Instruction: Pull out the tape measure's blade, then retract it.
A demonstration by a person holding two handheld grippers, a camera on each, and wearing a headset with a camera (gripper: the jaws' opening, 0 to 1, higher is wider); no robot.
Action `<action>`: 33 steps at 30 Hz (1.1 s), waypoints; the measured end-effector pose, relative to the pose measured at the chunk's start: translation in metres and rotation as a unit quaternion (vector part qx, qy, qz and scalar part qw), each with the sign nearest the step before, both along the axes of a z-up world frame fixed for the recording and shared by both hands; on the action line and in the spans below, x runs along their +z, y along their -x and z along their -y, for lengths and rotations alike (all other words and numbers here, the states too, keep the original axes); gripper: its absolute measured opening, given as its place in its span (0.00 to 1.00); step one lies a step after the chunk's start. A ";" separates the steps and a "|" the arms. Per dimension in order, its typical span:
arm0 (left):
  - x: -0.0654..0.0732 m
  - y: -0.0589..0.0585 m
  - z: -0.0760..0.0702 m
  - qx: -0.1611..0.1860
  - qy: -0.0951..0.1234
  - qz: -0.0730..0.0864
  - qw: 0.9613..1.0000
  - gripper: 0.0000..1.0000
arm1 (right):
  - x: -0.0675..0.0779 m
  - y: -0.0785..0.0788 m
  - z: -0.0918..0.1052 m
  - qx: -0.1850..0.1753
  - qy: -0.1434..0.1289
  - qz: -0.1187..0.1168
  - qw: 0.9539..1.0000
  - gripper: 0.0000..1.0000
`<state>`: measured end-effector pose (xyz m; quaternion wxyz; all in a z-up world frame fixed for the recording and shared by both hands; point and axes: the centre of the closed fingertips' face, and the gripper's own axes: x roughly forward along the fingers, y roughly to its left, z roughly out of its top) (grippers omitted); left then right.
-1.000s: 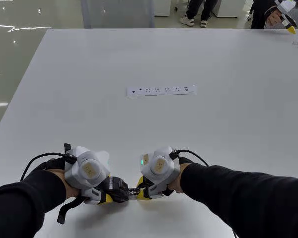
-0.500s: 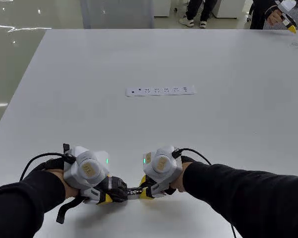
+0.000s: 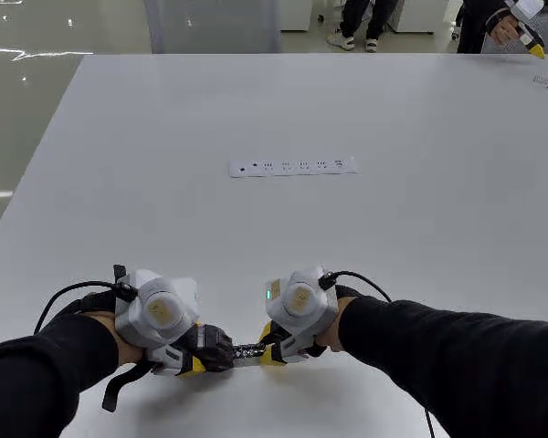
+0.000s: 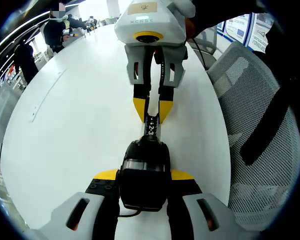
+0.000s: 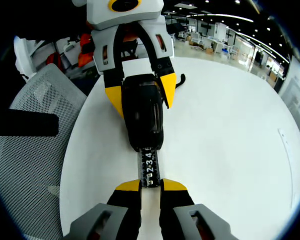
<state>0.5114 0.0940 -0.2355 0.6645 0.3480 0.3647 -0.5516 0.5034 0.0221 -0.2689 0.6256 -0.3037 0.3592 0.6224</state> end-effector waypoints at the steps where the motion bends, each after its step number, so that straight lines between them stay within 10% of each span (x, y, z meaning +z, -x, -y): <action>1: 0.000 0.000 0.000 0.000 0.000 0.000 1.000 0.31 | 0.000 0.000 0.000 -0.001 0.000 0.000 1.000 0.09; 33: 0.000 0.000 0.000 -0.002 0.002 0.003 1.000 0.31 | 0.000 0.000 0.017 -0.011 0.007 -0.007 1.000 0.09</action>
